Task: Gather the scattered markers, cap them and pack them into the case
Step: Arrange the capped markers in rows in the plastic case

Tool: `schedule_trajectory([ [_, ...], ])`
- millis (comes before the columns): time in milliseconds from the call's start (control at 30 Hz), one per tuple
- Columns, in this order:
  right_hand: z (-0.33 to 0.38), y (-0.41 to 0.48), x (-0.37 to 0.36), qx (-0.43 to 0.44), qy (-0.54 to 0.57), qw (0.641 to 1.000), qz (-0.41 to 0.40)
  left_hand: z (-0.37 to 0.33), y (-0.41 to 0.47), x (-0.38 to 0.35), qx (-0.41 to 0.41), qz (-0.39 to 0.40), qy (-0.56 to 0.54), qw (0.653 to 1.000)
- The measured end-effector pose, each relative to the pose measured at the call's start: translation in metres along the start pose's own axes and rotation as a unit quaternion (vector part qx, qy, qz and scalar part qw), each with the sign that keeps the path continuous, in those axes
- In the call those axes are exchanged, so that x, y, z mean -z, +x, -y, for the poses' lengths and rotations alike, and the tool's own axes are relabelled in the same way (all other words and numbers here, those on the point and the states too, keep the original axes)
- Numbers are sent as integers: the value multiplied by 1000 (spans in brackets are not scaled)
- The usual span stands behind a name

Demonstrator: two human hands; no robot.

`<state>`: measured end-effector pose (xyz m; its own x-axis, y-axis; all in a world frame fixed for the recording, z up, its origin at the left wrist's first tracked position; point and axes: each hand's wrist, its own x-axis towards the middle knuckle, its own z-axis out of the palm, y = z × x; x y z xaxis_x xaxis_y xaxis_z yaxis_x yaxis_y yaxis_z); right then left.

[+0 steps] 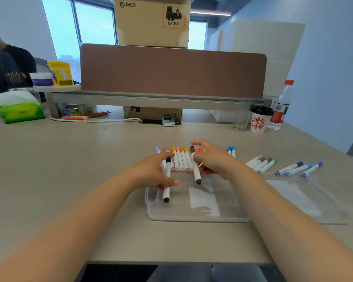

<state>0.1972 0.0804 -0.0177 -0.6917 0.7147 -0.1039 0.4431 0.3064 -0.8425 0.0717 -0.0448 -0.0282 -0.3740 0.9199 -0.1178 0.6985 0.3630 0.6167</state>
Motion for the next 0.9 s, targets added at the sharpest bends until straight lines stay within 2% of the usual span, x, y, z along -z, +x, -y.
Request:
schedule_trajectory([
  [267,-16,-1,-15,10,-23,1000,-15,9,-7,-11,-19,-29,29,999],
  [433,-19,2,-16,11,-13,1000,-17,19,-7,-9,-23,-53,-69,996],
  [633,-21,5,-16,17,-14,1000,-11,22,-9,2,-9,-21,-151,988],
  [900,-20,4,-18,29,-32,999,-10,14,-9,-1,0,1,-141,990],
])
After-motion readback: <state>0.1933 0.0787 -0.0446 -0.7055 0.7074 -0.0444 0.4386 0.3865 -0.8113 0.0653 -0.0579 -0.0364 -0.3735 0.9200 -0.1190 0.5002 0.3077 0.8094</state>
